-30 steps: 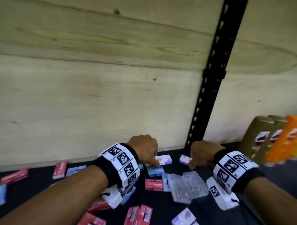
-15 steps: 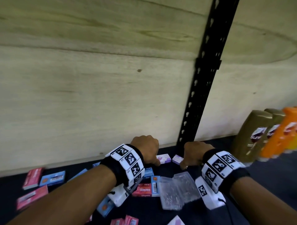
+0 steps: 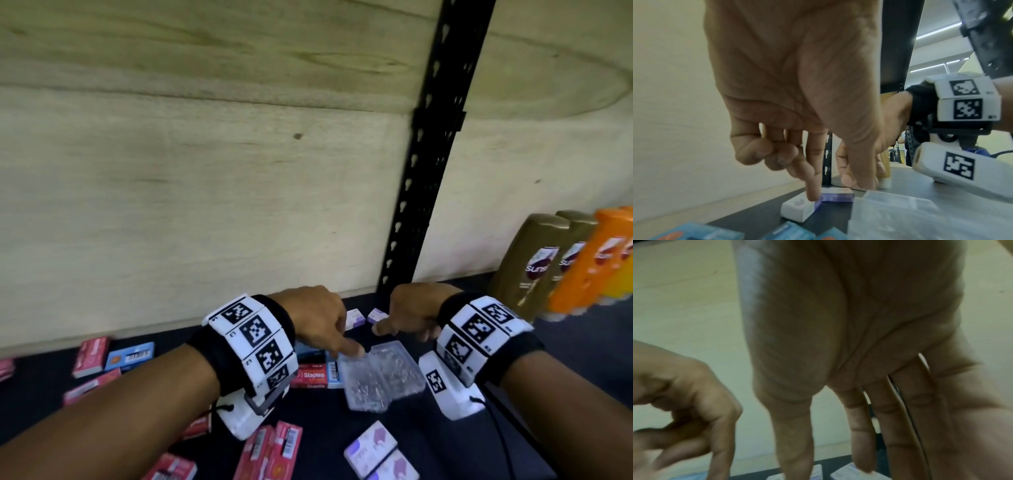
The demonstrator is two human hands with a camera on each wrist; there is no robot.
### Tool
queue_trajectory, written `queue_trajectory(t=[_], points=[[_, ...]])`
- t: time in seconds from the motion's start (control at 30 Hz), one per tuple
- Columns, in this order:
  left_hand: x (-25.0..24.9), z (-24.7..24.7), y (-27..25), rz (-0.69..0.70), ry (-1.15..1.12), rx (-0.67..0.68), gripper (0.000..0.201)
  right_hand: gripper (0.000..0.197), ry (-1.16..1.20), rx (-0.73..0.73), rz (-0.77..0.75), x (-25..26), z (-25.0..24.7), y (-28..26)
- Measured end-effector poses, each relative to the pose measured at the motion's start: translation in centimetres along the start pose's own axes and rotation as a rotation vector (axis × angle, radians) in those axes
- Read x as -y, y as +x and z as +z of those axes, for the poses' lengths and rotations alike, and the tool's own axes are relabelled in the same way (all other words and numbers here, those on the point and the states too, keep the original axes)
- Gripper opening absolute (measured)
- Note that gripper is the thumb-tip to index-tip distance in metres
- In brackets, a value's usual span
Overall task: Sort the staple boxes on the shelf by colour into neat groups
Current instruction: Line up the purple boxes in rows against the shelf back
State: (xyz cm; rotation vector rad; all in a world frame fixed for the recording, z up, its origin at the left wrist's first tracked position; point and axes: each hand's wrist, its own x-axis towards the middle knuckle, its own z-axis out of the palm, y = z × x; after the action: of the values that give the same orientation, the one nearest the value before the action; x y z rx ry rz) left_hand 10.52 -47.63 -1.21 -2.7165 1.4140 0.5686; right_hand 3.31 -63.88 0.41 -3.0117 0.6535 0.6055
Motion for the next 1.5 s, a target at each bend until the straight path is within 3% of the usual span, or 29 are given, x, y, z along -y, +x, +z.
queue_trajectory(t=[0.13,0.37,0.6,0.67,0.8,0.9,1.07,1.33,1.5], points=[[-1.4,1.1,-1.2,0.056,0.046,0.061,0.087,0.054,0.004,0.077,-0.025,0.2,0.9,-1.4],[-2.8,1.8,-2.3,0.085,0.012,0.026,0.065,0.053,0.096,0.108,-0.067,0.0,2.1,-3.5],[-2.3,1.2,-4.1,0.040,-0.069,-0.023,0.061,0.053,0.080,0.049,-0.068,0.4,2.0,-4.7],[-1.5,0.7,-4.8,0.037,-0.134,-0.042,0.064,0.051,0.154,0.043,-0.084,0.4,1.5,-5.0],[1.3,-0.3,-6.7,0.057,-0.303,-0.046,0.068,0.038,0.557,0.089,-0.108,1.0,0.8,-4.9],[3.7,-0.7,-8.5,0.027,-0.415,-0.061,0.069,0.034,0.664,0.115,-0.097,2.7,0.1,-5.0],[7.4,-0.6,-12.7,-0.095,-0.476,-0.080,0.071,0.051,0.594,0.111,-0.216,6.8,-0.4,-4.2],[11.5,0.5,-19.4,-0.232,-0.526,-0.135,0.047,0.030,0.608,0.195,-0.419,14.3,-1.5,-4.7],[13.8,1.3,-23.1,-0.327,-0.522,-0.141,0.048,0.017,0.532,0.204,-0.547,18.6,-1.6,-5.6]])
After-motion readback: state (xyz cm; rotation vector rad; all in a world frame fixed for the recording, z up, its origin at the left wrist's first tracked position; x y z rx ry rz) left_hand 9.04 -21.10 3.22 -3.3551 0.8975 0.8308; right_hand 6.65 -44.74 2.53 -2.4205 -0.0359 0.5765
